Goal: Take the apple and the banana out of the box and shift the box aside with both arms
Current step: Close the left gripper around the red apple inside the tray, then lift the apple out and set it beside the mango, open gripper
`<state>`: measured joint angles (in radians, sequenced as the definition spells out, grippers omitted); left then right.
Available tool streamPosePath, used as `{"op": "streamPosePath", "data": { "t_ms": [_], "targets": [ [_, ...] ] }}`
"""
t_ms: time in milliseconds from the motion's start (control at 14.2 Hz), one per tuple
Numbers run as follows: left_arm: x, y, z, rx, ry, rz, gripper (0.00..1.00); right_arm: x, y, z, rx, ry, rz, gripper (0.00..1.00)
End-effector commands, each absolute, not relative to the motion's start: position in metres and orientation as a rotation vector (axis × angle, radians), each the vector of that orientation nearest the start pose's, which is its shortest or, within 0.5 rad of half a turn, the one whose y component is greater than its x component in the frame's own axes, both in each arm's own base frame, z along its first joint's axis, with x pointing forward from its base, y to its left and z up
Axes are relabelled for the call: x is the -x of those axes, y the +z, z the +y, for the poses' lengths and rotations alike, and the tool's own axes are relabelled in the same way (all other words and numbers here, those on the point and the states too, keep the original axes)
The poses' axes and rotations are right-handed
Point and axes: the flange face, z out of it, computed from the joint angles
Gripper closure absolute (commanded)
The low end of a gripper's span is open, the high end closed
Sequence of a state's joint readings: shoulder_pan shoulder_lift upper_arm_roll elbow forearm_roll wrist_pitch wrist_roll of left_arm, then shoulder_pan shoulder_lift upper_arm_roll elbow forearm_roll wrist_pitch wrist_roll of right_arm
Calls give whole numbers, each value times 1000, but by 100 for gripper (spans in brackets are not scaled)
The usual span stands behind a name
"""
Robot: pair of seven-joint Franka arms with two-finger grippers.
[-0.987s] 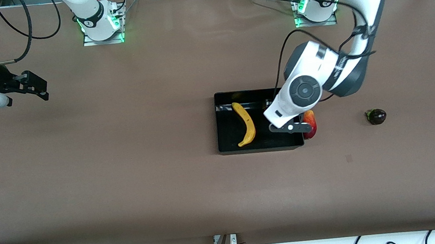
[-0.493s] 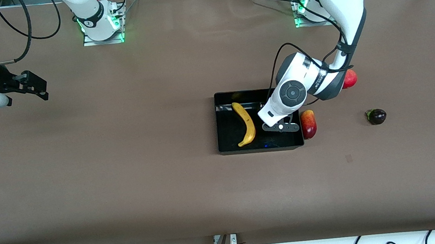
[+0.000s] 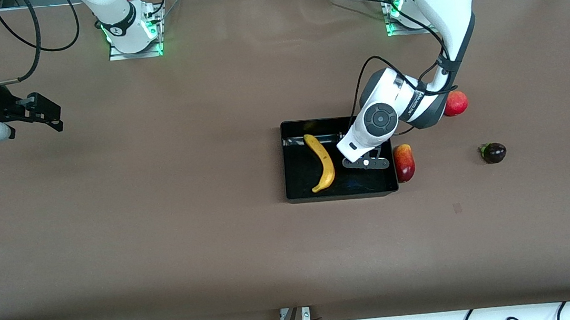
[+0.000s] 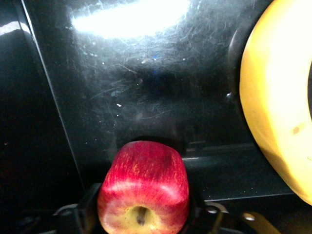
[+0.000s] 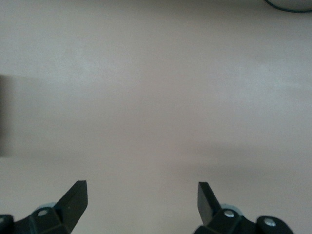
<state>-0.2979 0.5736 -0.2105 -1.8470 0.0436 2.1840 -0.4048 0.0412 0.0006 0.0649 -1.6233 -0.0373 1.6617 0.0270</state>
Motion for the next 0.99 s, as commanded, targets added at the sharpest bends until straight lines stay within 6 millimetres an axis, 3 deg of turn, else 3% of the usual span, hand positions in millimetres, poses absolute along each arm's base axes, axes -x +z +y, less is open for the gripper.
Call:
{"op": "streamPosePath", "data": {
  "t_ms": [0, 70, 211, 352, 493, 634, 775, 916],
  "targets": [
    [-544, 213, -295, 3083, 331, 169, 93, -555, 614, 54, 3163, -61, -119, 0],
    [-548, 221, -293, 3092, 317, 160, 93, -555, 614, 54, 3163, -61, -119, 0],
    [-563, 264, -288, 3076, 342, 135, 92, -555, 614, 53, 3162, -61, -116, 0],
    [-584, 311, -267, 3034, 436, 91, 90, -555, 614, 54, 3163, -61, -119, 0],
    [-591, 347, -242, 2991, 503, 53, 90, -555, 614, 54, 3163, -61, -119, 0],
    [-590, 361, -210, 2978, 564, 108, 90, -555, 614, 54, 3163, -61, -119, 0],
    [-587, 353, -165, 2964, 669, 161, 89, -555, 614, 53, 3163, -61, -114, 0],
    [-582, 333, -128, 2987, 689, 214, 88, -555, 614, 54, 3163, -61, -119, 0]
  ]
}}
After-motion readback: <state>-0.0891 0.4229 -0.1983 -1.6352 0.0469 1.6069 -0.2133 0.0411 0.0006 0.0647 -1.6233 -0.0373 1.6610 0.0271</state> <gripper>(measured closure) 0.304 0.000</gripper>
